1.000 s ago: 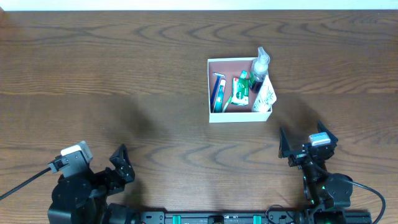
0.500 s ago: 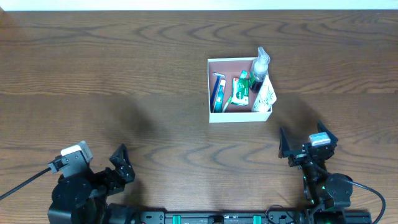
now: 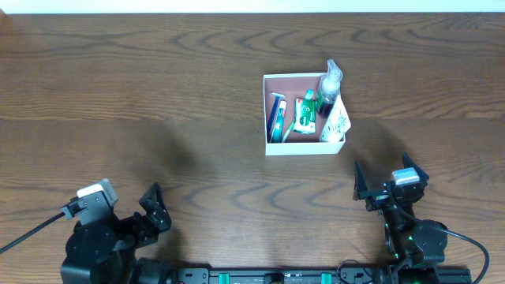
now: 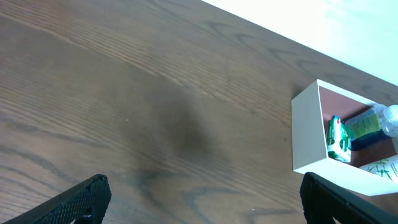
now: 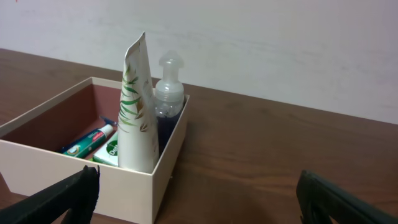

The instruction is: Pack container

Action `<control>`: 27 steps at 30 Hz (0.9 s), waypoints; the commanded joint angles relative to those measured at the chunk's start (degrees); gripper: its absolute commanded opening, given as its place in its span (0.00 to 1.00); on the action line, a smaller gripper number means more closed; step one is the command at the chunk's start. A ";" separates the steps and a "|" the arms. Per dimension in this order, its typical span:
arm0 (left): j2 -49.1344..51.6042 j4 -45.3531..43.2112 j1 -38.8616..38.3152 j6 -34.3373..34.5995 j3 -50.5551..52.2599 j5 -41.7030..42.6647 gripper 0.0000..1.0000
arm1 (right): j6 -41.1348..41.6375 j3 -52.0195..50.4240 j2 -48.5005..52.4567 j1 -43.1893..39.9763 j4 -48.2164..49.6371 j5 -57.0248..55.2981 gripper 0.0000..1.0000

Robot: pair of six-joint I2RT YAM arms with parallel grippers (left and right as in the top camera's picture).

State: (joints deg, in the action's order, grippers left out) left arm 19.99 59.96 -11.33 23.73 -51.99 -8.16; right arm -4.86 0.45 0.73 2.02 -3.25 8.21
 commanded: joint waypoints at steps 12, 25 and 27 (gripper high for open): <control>-0.22 -0.04 0.24 -0.57 0.02 -0.92 0.98 | -0.35 -0.13 0.02 0.42 -0.22 0.61 0.99; -0.31 0.20 1.60 -1.03 0.44 0.20 0.98 | -0.35 -0.13 0.02 0.42 -0.22 0.61 0.99; -0.74 -1.07 3.02 -1.03 1.60 0.35 0.98 | -0.35 -0.13 0.02 0.42 -0.22 0.61 0.99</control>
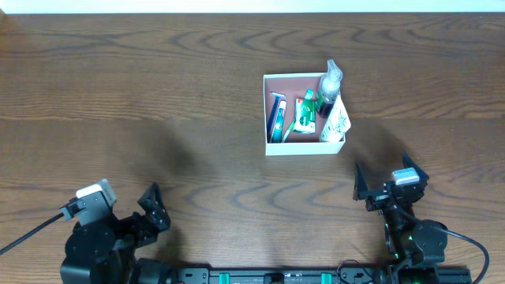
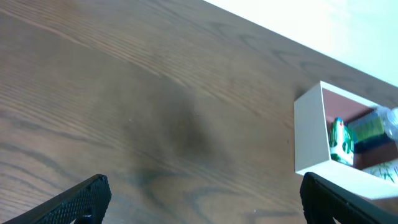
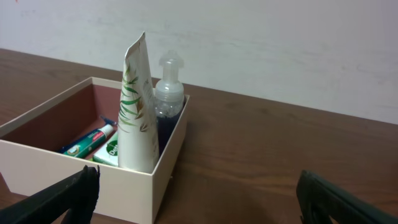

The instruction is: Pack container

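A white box (image 1: 266,118) with a reddish inside stands on the wood table, right of centre. In it are a white tube with green leaves (image 3: 137,106), a clear pump bottle (image 3: 168,93), a toothpaste tube (image 3: 87,142), a green packet (image 1: 306,113) and a blue item (image 1: 276,117). My left gripper (image 1: 154,207) is open near the front left, far from the box. My right gripper (image 1: 383,183) is open in front of the box, empty.
The box's white outer wall (image 2: 309,134) shows at the right of the left wrist view. A pale wall (image 3: 280,43) runs behind the table's far edge. A black cable (image 1: 31,233) leads off the left arm's base.
The left wrist view has shifted very slightly, so the box sits a touch farther right and lower. Everything else stands as before.
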Action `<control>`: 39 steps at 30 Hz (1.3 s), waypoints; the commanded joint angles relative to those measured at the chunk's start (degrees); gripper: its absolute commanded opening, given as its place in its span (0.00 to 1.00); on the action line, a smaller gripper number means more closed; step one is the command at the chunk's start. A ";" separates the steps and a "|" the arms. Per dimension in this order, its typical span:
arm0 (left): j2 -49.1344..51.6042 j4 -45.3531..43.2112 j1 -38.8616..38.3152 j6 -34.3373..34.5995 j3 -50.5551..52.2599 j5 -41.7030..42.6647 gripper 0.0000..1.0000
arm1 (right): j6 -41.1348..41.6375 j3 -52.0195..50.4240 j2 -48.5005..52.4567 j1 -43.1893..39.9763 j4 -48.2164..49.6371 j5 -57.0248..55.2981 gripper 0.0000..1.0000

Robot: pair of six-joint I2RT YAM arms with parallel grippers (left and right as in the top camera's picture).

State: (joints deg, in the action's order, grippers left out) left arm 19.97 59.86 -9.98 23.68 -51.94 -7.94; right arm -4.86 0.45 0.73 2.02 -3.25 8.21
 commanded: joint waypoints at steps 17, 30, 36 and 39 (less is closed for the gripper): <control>-14.91 -36.44 9.18 -20.92 32.13 23.58 0.98 | -0.35 -0.13 0.02 0.42 -0.22 0.63 0.99; -19.87 -44.76 11.30 -25.18 45.18 23.58 0.98 | -0.35 -0.13 0.02 0.42 -0.22 0.61 0.99; -19.87 -45.66 11.30 -25.90 45.53 23.34 0.98 | -0.35 -0.13 0.02 0.42 -0.22 0.63 0.99; -19.87 -46.23 11.30 -27.98 45.90 23.34 0.98 | -0.35 -0.13 0.02 0.42 -0.22 0.61 0.99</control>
State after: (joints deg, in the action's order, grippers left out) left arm 0.62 14.50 1.04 -1.50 -6.26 15.07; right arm -4.86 0.45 0.73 2.02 -3.27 8.21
